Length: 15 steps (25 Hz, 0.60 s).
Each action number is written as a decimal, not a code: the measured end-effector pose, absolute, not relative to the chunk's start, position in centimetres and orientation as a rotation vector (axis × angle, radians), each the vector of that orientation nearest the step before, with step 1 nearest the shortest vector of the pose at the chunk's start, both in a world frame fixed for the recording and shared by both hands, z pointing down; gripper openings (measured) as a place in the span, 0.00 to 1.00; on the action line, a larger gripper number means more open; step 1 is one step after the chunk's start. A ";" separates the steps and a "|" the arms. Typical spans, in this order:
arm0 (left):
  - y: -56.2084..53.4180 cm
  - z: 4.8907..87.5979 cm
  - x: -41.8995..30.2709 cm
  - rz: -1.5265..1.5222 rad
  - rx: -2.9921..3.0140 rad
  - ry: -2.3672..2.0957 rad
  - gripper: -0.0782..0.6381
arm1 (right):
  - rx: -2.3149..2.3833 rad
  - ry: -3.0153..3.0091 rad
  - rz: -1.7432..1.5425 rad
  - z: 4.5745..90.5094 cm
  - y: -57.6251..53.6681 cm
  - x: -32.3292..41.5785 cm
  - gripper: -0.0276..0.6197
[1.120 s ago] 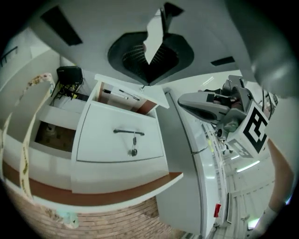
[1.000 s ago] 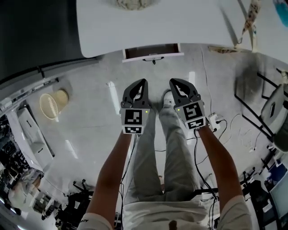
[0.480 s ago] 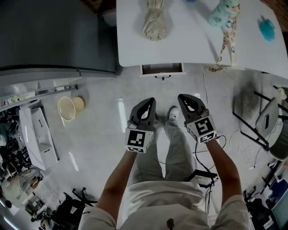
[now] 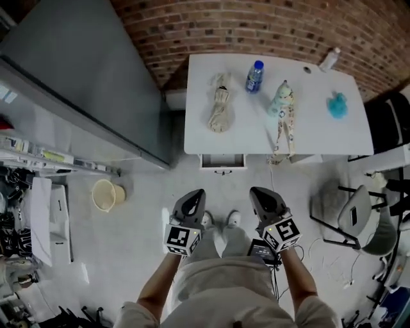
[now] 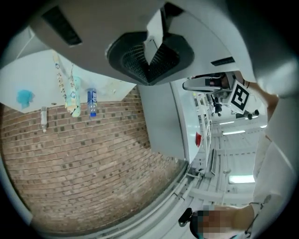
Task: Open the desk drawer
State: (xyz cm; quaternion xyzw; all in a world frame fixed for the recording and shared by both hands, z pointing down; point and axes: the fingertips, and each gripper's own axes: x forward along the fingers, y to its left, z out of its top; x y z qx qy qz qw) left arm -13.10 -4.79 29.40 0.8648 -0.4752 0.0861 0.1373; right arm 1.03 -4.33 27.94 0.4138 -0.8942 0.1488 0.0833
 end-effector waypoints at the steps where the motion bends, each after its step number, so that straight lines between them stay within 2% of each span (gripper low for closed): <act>1: -4.4 28.1 -13.2 0.226 2.496 -1.385 0.12 | 1.253 -2.679 0.428 26.4 -3.9 1.4 0.08; 15: -1.5 12.9 -12.2 -0.058 2.559 -1.474 0.12 | 1.497 -2.800 0.324 11.0 -0.1 6.4 0.08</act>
